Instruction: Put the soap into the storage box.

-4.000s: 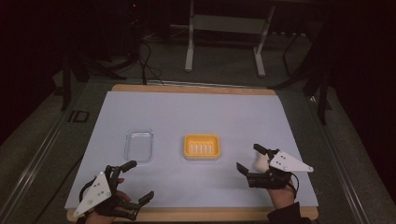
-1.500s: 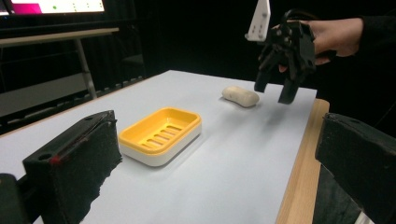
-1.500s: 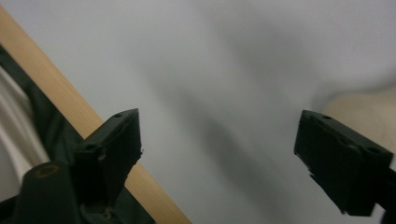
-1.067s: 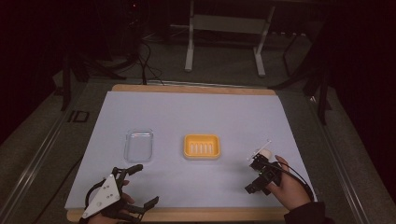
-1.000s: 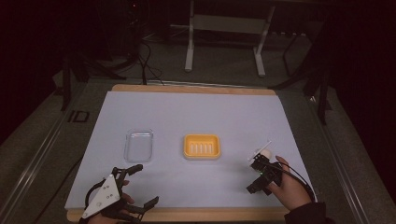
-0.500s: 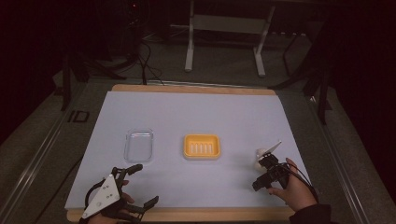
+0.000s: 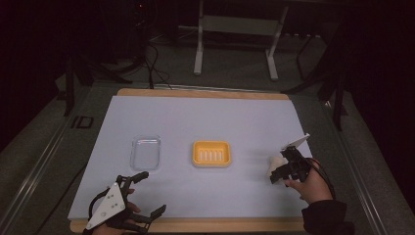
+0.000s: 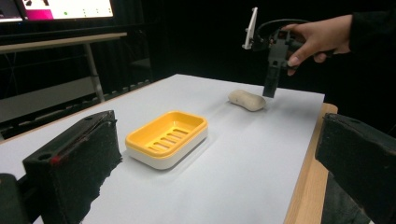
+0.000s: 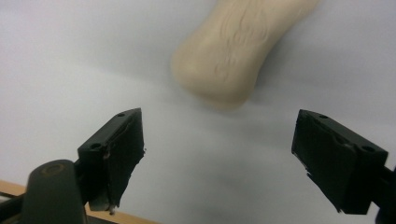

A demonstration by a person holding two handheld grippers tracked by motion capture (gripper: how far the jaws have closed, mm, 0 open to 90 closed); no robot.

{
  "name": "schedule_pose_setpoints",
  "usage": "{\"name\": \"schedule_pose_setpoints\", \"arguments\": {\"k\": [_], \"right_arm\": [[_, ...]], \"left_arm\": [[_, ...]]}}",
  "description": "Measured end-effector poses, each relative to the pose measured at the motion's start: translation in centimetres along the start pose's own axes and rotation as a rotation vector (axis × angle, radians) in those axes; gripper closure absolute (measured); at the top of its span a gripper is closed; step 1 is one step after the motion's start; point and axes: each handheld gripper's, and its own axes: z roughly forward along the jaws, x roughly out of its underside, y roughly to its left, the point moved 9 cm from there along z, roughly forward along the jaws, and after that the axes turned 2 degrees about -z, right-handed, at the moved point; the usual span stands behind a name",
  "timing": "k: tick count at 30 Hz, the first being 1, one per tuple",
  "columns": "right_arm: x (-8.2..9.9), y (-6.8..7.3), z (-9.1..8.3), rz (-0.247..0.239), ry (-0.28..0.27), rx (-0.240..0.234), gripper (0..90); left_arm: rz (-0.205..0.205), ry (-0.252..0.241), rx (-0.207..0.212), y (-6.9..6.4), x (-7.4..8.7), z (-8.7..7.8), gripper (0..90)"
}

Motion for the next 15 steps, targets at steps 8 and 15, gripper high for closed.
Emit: {"name": "schedule_pose_setpoints", "arguments": {"k": [8, 15], "right_arm": [[-2.6, -0.9, 0.0, 0.115, -0.012, -0.008, 17.9], [-3.8, -1.3, 1.2, 0.178, 0.001, 0.022, 17.9]], "left_arm": [[0.007, 0.005, 0.003, -0.1, 0.1, 0.0, 0.1], [0.011, 0.013, 0.003, -0.2, 0.2, 0.1, 0.1]]}}
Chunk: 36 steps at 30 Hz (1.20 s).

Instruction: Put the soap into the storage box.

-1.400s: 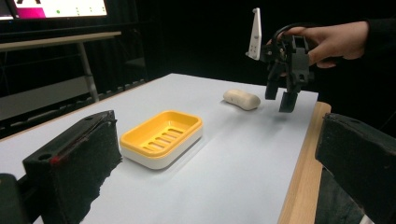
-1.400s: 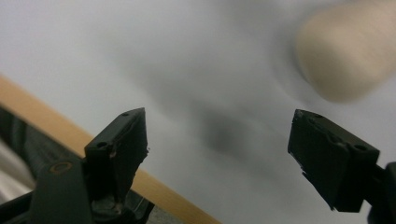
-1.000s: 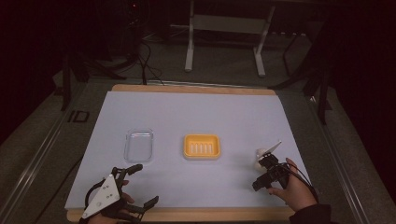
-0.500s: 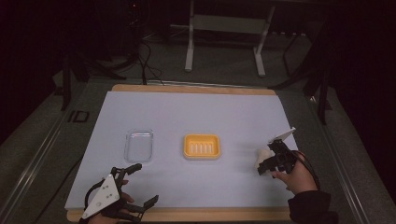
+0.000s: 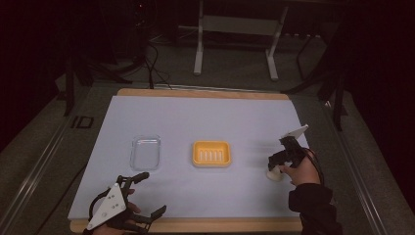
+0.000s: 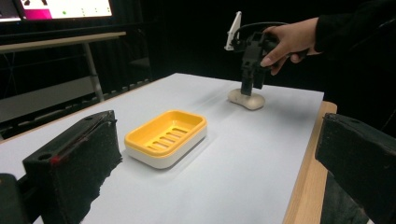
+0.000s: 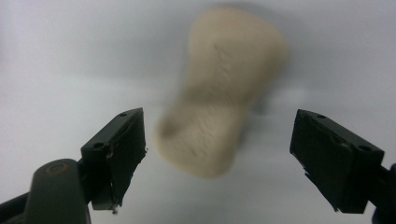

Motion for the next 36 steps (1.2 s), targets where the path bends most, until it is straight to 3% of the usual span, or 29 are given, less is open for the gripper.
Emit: {"name": "schedule_pose_setpoints", "arguments": {"k": [2, 4, 5, 9, 11, 15, 16, 20, 24, 31, 36], "right_arm": [[-0.3, -0.2, 0.1, 0.015, 0.001, 0.035, 19.2], [-0.5, 0.0, 0.1, 0.028, -0.004, 0.03, 19.8], [-0.6, -0.1, 0.2, 0.032, -0.008, 0.05, 19.8], [-0.8, 0.2, 0.2, 0.062, -0.031, 0.045, 21.3], [-0.9, 0.2, 0.2, 0.084, -0.07, 0.054, 23.3], [-0.7, 0.1, 0.8, 0.101, -0.093, 0.061, 24.4], [-0.6, 0.3, 1.4, 0.112, -0.12, 0.061, 28.4], [-0.5, 0.7, 1.9, 0.107, -0.115, 0.066, 28.6], [-0.5, 0.7, 2.7, 0.097, -0.12, 0.169, 41.8], [-0.8, 0.8, 2.8, 0.112, -0.158, 0.15, 48.9], [-0.7, 0.8, 2.8, 0.083, -0.156, 0.147, 49.5]], "left_arm": [[0.001, -0.003, 0.002, -0.1, 0.0, 0.0, 0.1], [-0.003, -0.005, 0.001, 0.0, -0.1, 0.0, 0.1], [-0.001, -0.003, -0.001, 0.0, 0.0, -0.1, 0.1], [-0.003, -0.005, 0.001, 0.0, -0.1, -0.1, 0.1], [0.0, -0.004, 0.003, -0.1, -0.1, -0.1, 0.1], [0.0, -0.004, 0.003, -0.1, -0.1, -0.1, 0.1], [0.0, -0.003, 0.002, 0.0, 0.0, -0.1, 0.1], [0.0, -0.003, 0.002, -0.1, 0.0, 0.0, 0.0], [0.002, -0.001, 0.003, -0.1, 0.0, -0.1, 0.1], [0.004, 0.004, 0.01, -0.2, 0.0, 0.0, 0.1], [0.003, 0.004, 0.008, -0.2, 0.1, 0.0, 0.1]]}}
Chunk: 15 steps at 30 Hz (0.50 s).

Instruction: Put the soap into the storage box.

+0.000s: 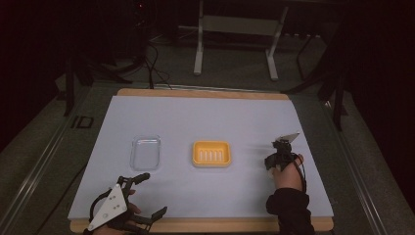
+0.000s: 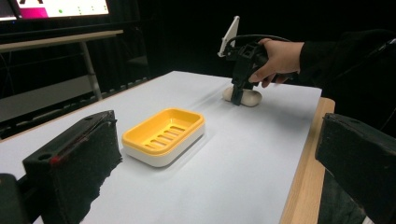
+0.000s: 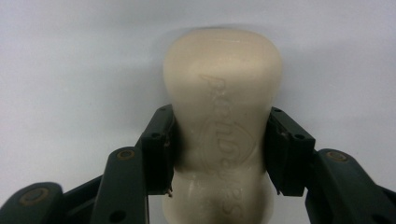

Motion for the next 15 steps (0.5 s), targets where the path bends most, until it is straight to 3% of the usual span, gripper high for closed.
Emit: {"name": "schedule_pose_setpoints", "arguments": {"k": [2, 4, 8, 15], "right_arm": [[0.0, 0.0, 0.0, -0.025, 0.006, -0.003, 49.6], [-0.1, 0.1, 0.0, -0.088, 0.017, -0.009, 49.7], [-0.5, 0.1, 0.0, -0.164, 0.036, -0.008, 49.8], [-1.3, -0.6, -0.3, -0.221, -0.004, -0.078, 49.8]], "left_arm": [[0.001, 0.002, -0.001, 0.0, 0.0, 0.0, 0.1], [0.004, 0.003, 0.003, -0.1, 0.0, 0.1, 0.1], [0.004, 0.007, 0.005, -0.1, 0.1, 0.1, 0.1], [0.001, 0.01, 0.008, -0.1, 0.1, 0.1, 0.1]]}}
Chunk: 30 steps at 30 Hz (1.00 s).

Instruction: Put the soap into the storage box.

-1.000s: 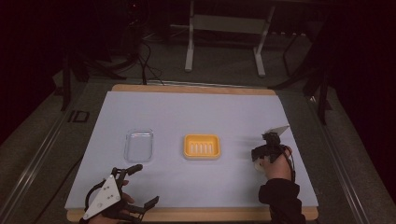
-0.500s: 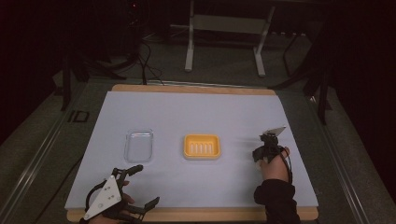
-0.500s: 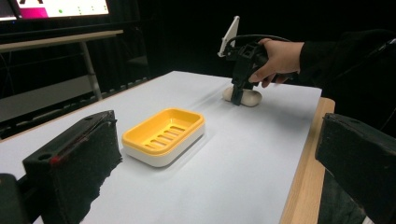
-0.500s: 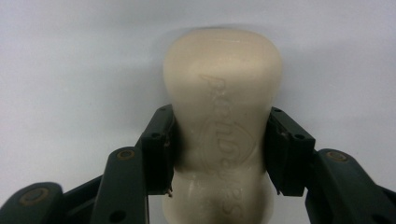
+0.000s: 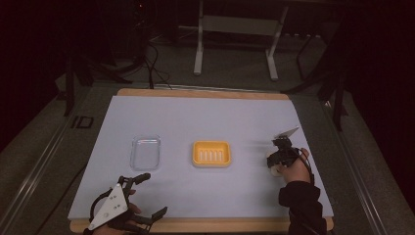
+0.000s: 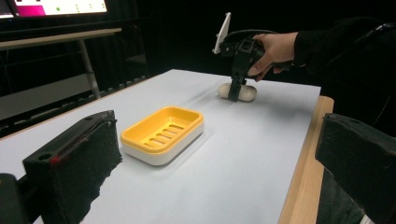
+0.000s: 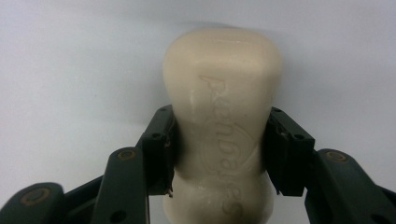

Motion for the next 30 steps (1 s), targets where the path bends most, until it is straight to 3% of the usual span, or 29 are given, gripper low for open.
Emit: {"name": "schedule_pose_setpoints", "arguments": {"k": [7, 18, 21, 22, 24, 30], "right_arm": [[-0.2, -0.7, -1.1, -0.17, -0.035, -0.013, 49.9], [0.5, -1.6, -1.4, -0.379, 0.019, -0.085, 49.8], [1.0, -1.3, -1.3, -0.465, 0.028, -0.123, 49.8], [1.1, -1.1, -1.2, -0.514, 0.018, -0.132, 49.8], [1.4, -0.9, -1.2, -0.556, 0.025, -0.158, 49.8], [2.0, -0.3, -1.3, -0.715, 0.059, -0.153, 49.8]], "left_arm": [[0.0, 0.0, 0.001, -0.1, 0.0, 0.0, 0.1], [0.001, 0.002, 0.004, -0.1, 0.0, 0.1, 0.1], [0.002, 0.002, 0.007, -0.1, 0.0, 0.1, 0.1], [0.003, 0.003, 0.006, -0.1, 0.1, 0.1, 0.1], [0.004, 0.004, 0.007, -0.1, 0.1, 0.1, 0.1], [0.006, 0.005, 0.005, -0.1, 0.1, 0.1, 0.1]]}}
